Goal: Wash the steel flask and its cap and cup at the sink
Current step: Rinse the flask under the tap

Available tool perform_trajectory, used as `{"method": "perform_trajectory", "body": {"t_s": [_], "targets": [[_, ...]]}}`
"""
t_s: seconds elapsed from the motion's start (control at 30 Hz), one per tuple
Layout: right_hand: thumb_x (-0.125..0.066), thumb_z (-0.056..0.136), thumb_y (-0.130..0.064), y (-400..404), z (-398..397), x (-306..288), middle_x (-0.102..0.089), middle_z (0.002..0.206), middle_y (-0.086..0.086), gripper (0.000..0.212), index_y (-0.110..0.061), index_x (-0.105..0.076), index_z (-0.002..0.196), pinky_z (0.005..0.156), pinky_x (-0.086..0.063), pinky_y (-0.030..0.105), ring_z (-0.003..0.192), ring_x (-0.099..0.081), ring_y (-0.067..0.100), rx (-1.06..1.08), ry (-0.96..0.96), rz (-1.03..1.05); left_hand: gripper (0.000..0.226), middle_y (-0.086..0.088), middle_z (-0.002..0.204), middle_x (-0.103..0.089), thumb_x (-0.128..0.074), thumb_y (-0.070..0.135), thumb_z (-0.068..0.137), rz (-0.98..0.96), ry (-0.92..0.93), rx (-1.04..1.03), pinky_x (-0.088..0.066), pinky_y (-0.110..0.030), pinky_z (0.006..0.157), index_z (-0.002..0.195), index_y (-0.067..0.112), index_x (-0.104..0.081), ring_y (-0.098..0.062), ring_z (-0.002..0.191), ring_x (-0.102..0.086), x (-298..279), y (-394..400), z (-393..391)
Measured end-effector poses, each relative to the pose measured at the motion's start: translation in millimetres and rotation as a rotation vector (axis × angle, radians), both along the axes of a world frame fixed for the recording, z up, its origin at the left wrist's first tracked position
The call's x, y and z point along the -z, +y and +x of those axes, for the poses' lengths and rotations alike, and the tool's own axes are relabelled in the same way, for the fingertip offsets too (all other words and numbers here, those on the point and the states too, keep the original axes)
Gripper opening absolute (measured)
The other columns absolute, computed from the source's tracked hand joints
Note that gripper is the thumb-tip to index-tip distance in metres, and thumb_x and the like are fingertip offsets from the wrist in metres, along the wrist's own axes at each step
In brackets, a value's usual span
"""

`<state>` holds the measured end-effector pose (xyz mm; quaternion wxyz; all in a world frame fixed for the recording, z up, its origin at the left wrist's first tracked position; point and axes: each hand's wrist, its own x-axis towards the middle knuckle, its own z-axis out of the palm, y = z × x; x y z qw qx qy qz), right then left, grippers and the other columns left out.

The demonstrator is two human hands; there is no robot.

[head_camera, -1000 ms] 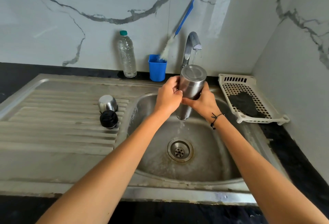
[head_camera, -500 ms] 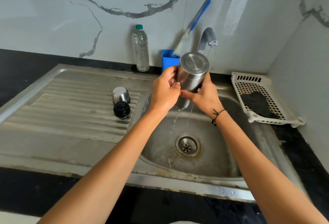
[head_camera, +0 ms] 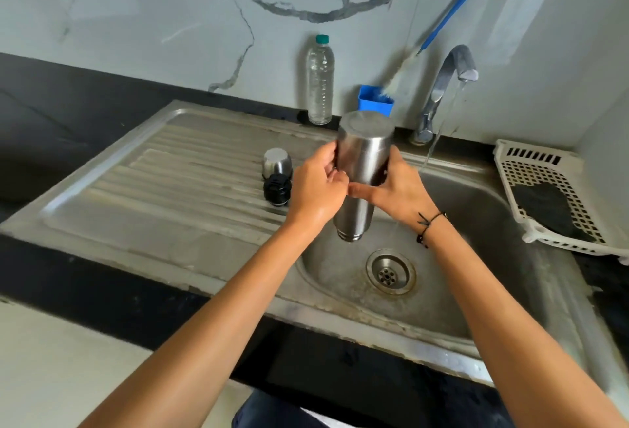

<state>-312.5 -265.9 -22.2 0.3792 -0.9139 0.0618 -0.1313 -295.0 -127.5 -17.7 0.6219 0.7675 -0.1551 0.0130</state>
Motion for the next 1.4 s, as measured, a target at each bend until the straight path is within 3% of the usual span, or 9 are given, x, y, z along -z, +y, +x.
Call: {"method": "perform_trajectory", "body": {"t_s": [0.13,0.3,0.37,0.57,0.7,1.0,1.07,1.2,1.4], "targets": [[-0.082,0.067,-0.037,29.6,-0.4,-14.8,-0.06,0.106,-0.001,0.076,-0.01,-0.042,0.126,0.077,-0.047,0.028,0.093,-0.058,0.017,-0.112,-0.031,0.01,0.055,0.008,0.11,-0.063,-0.045,-0.015,0.086,-0.073,-0.038,-0.076,-0.048,-0.012,0.084,0.135,0.009,-0.052,0.009,0.093,-0.062,-9.5,34.9,-9.8],[-0.082,0.064,-0.042,68.2,4.6,-34.7,-0.064,0.109,0.002,0.081,-0.011,-0.042,0.128,0.083,-0.051,0.039,0.097,-0.061,0.021,-0.21,-0.074,0.002,0.053,0.011,0.097,-0.066,-0.049,-0.01,0.088,-0.072,-0.127,-0.214,-0.051,-0.024,0.091,0.133,0.017,-0.056,-0.006,0.096,-0.065,-20.6,77.8,-15.5],[-0.082,0.064,-0.043,83.0,8.4,-36.6,-0.064,0.109,0.002,0.081,-0.011,-0.043,0.127,0.083,-0.052,0.04,0.097,-0.061,0.021,-0.24,-0.068,0.001,0.052,0.014,0.098,-0.067,-0.048,-0.011,0.088,-0.073,-0.139,-0.261,-0.051,-0.023,0.092,0.132,0.015,-0.056,-0.004,0.097,-0.066,-22.7,91.6,-16.7],[-0.082,0.066,-0.04,118.9,18.0,-27.3,-0.063,0.114,0.0,0.082,-0.012,-0.041,0.131,0.084,-0.049,0.029,0.1,-0.059,0.017,-0.295,-0.031,0.051,0.05,-0.001,0.121,-0.066,-0.047,-0.01,0.089,-0.033,-0.097,-0.357,-0.05,-0.026,0.096,0.134,0.013,-0.054,-0.006,0.105,-0.063,-18.4,119.0,-17.4],[-0.082,0.067,-0.038,132.4,22.6,-18.1,-0.062,0.113,0.001,0.081,-0.011,-0.041,0.132,0.074,-0.042,0.019,0.094,-0.057,0.013,-0.295,-0.033,0.066,0.05,-0.004,0.124,-0.064,-0.046,-0.011,0.09,-0.024,-0.065,-0.386,-0.049,-0.016,0.092,0.134,0.011,-0.053,-0.008,0.107,-0.063,-14.6,127.2,-14.2],[-0.081,0.067,-0.042,143.6,22.4,-11.1,-0.061,0.112,0.003,0.083,-0.009,-0.039,0.13,0.077,-0.048,0.027,0.095,-0.058,0.016,-0.302,-0.054,0.039,0.05,-0.005,0.123,-0.064,-0.044,-0.012,0.091,-0.132,-0.092,-0.418,-0.048,-0.006,0.074,0.135,0.011,-0.053,-0.011,0.109,-0.062,-1.6,133.5,-16.0],[-0.08,0.068,-0.043,143.0,19.9,-9.5,-0.061,0.114,0.003,0.084,-0.009,-0.036,0.131,0.081,-0.05,0.03,0.099,-0.058,0.017,-0.323,-0.042,0.036,0.05,-0.005,0.124,-0.063,-0.044,-0.012,0.091,-0.127,-0.115,-0.414,-0.048,-0.006,0.076,0.135,0.011,-0.052,-0.012,0.11,-0.062,0.6,134.0,-19.2],[-0.08,0.069,-0.042,141.2,17.9,-11.5,-0.059,0.116,0.001,0.085,-0.01,-0.033,0.132,0.085,-0.051,0.032,0.102,-0.058,0.017,-0.376,-0.002,0.049,0.048,0.001,0.123,-0.063,-0.046,-0.01,0.091,-0.122,-0.157,-0.429,-0.049,-0.02,0.094,0.134,0.012,-0.053,-0.007,0.112,-0.061,2.5,135.8,-24.2],[-0.081,0.068,-0.042,144.5,12.4,-12.7,-0.059,0.112,-0.002,0.086,-0.01,-0.035,0.132,0.083,-0.049,0.027,0.097,-0.056,0.012,-0.382,-0.006,0.048,0.048,-0.001,0.123,-0.063,-0.046,-0.011,0.09,-0.15,-0.181,-0.441,-0.049,-0.022,0.096,0.133,0.009,-0.054,-0.004,0.111,-0.061,6.6,138.5,-31.6]]}}
